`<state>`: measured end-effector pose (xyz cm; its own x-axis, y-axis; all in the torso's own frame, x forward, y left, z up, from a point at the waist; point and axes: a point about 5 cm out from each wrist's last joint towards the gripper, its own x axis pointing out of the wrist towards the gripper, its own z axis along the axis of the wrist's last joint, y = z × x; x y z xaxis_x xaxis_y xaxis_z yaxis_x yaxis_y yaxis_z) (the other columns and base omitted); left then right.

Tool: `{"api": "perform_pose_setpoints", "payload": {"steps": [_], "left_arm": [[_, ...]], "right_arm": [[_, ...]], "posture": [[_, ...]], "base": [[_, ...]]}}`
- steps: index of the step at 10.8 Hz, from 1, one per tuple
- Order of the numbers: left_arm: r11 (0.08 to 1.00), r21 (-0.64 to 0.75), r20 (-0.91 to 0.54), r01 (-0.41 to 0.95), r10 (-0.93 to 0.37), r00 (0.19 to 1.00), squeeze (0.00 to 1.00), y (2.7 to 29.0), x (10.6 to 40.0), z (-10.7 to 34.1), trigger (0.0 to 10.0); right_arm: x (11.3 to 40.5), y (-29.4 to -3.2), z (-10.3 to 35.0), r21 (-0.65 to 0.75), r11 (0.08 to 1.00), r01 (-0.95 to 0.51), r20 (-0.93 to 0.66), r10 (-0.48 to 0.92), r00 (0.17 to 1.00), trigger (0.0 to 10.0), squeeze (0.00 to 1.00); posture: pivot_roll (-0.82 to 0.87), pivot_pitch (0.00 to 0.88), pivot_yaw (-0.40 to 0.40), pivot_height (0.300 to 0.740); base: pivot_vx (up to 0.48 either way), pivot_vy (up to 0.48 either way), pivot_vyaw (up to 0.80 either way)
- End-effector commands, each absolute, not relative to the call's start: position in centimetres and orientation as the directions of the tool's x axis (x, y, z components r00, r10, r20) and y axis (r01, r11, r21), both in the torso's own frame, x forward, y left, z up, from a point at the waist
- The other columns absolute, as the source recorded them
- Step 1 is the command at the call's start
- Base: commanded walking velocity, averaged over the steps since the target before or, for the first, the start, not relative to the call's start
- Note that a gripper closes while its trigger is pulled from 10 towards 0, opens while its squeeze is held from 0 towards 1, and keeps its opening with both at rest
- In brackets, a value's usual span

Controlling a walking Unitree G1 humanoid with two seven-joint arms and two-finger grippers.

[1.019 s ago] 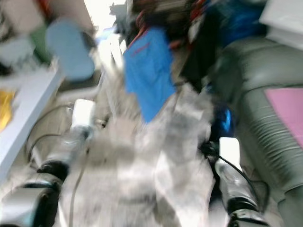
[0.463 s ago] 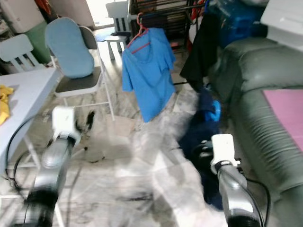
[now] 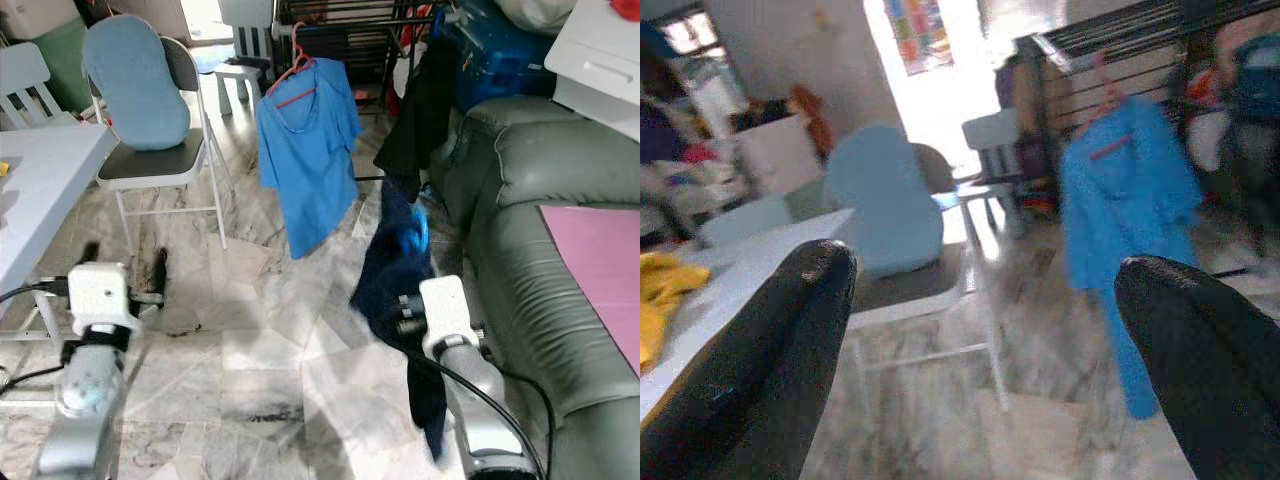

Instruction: Hang hanger

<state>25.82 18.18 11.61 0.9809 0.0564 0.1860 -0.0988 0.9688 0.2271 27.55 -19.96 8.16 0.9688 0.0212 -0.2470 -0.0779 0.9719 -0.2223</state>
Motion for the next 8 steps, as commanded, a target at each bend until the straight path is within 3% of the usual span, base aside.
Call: {"api": "perform_pose_setpoints", "payload": {"steps": [1, 5, 8], "left_arm": [[0.969, 0.232, 0.158, -0.088, 0.051, 0.986, 0.0, 18.3, 25.6, 11.4, 10.0], [0.979, 0.177, 0.133, -0.101, 0.078, 0.988, 0.0, 18.3, 25.8, 12.4, 10.0], [0.975, 0.176, 0.095, -0.139, 0.124, 0.988, 0.0, 19.9, 26.3, 11.7, 10.0]], "right_arm": [[27.3, -19.7, 9.5, -0.221, 0.973, -0.067, -0.194, 0.024, 0.981, 10.0, 0.0], [26.0, -19.1, 11.1, -0.18, 0.983, -0.018, -0.121, -0.004, 0.993, 10.0, 0.0], [25.8, -18.9, 11.2, -0.168, 0.985, -0.04, -0.156, 0.014, 0.988, 10.0, 0.0]], "posture": [[-0.21, 0.0, 0.046, 0.74], [-0.21, 0.0, 0.075, 0.74], [-0.22, 0.0, 0.065, 0.74]], "base": [[0.0, 0.0, 0.0], [0.0, 0.0, 0.0], [0.0, 0.0, 0.0]]}}
